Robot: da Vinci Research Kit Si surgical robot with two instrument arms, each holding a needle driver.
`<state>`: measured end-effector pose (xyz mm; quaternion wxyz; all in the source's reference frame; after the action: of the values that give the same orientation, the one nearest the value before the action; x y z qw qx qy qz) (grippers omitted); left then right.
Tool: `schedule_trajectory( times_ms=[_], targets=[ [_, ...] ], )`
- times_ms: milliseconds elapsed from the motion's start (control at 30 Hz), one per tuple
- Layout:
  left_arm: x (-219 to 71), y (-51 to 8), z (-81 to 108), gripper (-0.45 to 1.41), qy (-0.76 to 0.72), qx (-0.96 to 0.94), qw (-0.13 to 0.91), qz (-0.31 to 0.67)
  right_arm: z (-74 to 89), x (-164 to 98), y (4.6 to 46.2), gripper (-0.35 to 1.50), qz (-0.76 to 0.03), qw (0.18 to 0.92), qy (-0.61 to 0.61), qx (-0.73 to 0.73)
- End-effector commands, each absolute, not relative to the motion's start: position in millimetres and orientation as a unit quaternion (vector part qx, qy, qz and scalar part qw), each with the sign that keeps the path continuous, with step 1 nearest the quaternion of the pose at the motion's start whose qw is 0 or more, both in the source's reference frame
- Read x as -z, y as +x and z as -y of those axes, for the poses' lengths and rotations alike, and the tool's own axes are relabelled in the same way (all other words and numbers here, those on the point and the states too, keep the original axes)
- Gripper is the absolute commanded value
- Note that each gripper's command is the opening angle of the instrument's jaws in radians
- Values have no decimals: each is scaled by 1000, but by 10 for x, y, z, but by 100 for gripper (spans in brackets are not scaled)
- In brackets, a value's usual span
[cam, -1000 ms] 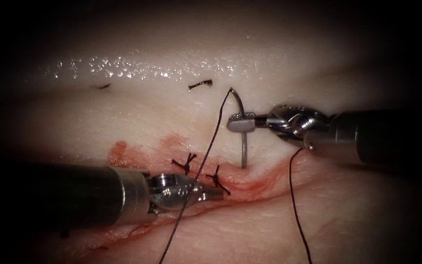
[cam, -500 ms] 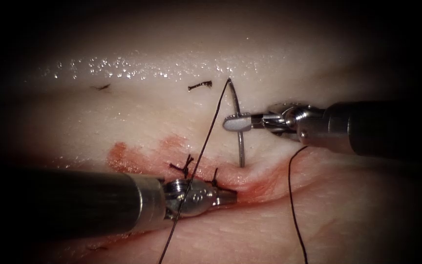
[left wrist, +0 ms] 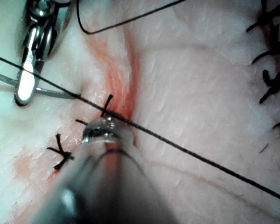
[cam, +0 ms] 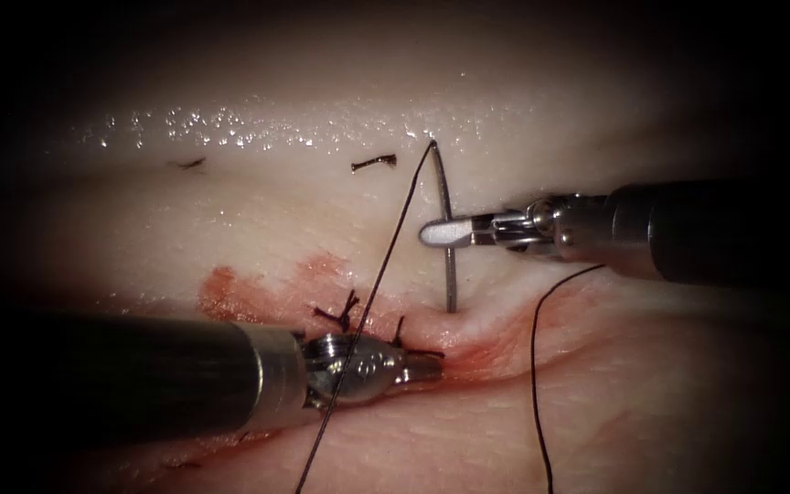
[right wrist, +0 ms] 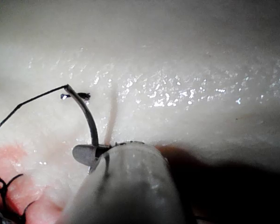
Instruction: Wound Closure
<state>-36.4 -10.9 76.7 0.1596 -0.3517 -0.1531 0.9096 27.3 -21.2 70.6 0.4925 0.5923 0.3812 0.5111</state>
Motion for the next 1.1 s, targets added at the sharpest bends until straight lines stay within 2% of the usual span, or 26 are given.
schedule_trajectory(
  times_ms=[33, 867, 1100],
  targets=[
    [-772, -368, 110, -14, -352, -909, 158, 154, 223, -705, 294, -35, -381, 495, 592, -509],
    [-769, -364, 110, -16, -353, -909, 157, 156, 292, -658, 297, -35, -344, 448, 638, -523],
    [-769, -363, 110, -16, -353, -909, 157, 155, 309, -646, 303, -35, -310, 432, 662, -528]
  ],
)
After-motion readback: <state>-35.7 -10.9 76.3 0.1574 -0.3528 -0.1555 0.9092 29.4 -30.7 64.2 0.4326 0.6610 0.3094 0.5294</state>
